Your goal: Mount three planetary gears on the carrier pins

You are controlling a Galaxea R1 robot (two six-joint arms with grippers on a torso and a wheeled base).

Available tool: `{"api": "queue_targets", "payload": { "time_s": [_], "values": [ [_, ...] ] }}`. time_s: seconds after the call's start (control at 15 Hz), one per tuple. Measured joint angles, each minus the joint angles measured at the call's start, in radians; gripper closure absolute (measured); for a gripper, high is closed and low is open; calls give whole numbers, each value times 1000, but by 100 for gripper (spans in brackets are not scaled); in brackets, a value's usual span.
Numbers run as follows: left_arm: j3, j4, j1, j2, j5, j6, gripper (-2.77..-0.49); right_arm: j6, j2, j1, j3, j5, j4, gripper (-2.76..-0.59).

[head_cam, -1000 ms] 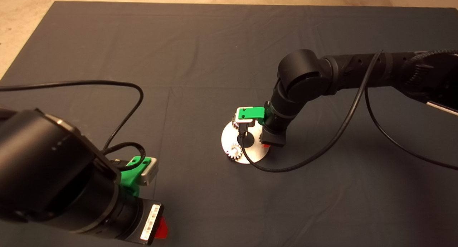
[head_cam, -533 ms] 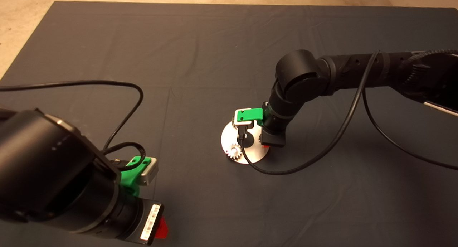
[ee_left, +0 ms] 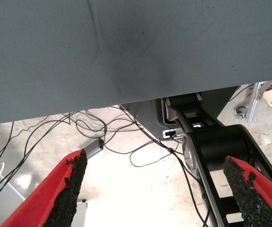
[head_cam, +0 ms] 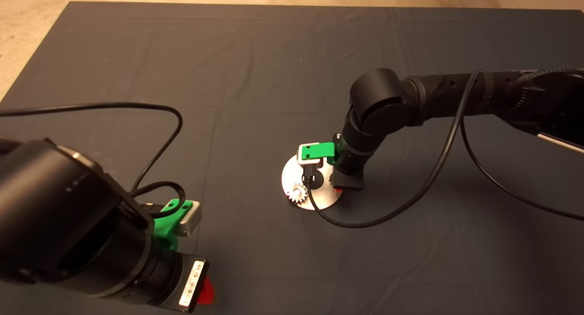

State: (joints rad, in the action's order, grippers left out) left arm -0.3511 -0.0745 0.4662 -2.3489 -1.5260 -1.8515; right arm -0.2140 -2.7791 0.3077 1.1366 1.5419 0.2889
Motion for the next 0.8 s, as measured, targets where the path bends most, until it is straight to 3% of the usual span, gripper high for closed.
{"api": "queue_targets", "payload": {
  "time_s": [0.8],
  "values": [
    [0, 0, 0, 0, 0, 0, -204, 7, 0, 0, 4, -4, -1, -101]
  ]
}}
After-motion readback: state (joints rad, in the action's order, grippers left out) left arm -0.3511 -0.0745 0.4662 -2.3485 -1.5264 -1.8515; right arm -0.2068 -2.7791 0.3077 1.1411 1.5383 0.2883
